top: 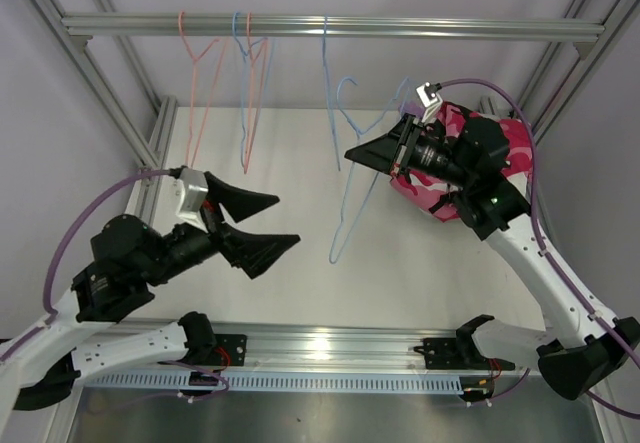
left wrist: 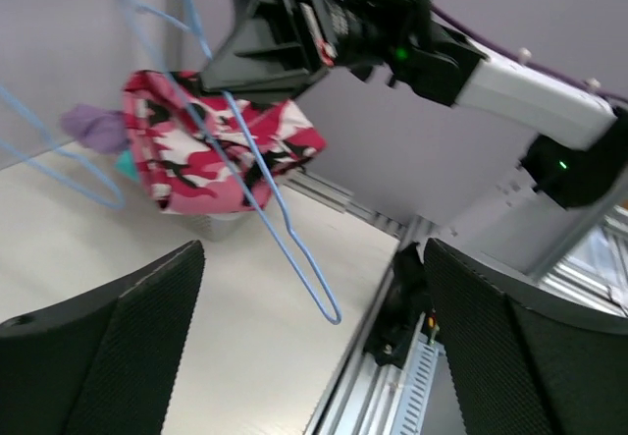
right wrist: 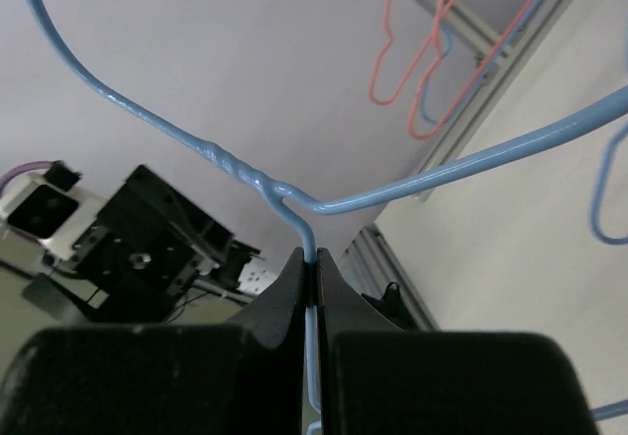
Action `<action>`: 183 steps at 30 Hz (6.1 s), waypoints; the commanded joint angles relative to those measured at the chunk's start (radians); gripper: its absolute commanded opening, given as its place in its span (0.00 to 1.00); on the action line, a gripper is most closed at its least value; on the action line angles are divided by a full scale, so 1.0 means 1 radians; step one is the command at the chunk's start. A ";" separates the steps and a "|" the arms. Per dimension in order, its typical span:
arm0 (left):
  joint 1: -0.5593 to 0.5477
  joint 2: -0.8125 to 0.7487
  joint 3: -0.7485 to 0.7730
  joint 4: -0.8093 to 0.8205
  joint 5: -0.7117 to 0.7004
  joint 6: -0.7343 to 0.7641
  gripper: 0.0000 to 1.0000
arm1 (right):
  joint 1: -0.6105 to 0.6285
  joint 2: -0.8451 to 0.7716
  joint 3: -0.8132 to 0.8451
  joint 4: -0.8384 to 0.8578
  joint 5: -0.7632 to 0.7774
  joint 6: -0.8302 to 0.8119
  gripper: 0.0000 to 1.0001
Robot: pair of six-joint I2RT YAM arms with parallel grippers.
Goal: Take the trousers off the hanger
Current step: Place the hanger at the clothesline.
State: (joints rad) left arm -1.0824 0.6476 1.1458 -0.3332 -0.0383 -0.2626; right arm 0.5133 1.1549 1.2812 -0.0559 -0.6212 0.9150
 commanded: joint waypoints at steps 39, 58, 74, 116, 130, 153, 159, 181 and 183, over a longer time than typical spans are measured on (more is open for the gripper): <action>0.231 0.428 -0.184 0.922 0.752 -0.655 0.30 | 0.071 -0.152 -0.148 0.303 -0.204 0.168 0.00; 0.230 0.376 -0.202 0.843 0.712 -0.615 0.01 | 0.082 -0.153 -0.178 0.318 -0.169 0.151 0.17; 0.230 0.371 -0.166 0.726 0.658 -0.573 0.00 | 0.083 -0.234 -0.197 0.161 -0.158 0.033 0.61; 0.435 0.833 0.456 0.318 0.657 -0.865 0.00 | 0.080 -0.546 -0.163 -0.229 0.090 -0.199 0.66; 0.475 0.980 0.675 0.229 0.687 -0.840 0.01 | 0.036 -0.520 -0.180 -0.219 0.061 -0.242 0.68; 0.544 1.126 0.784 0.223 0.724 -0.871 0.00 | -0.275 -0.416 -0.295 -0.052 -0.225 -0.156 0.69; 0.556 1.172 0.830 0.234 0.739 -0.883 0.00 | -0.331 -0.396 -0.332 -0.009 -0.282 -0.143 0.69; 0.582 1.233 0.875 0.184 0.681 -0.897 0.01 | -0.438 -0.342 -0.464 0.183 -0.380 -0.073 0.68; 0.582 1.230 0.847 0.198 0.664 -0.914 0.00 | -0.443 -0.342 -0.468 0.192 -0.385 -0.068 0.68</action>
State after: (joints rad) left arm -0.5350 1.8679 2.0125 -0.1680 0.7078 -1.1259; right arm 0.0814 0.8131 0.8154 0.0586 -0.9733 0.8238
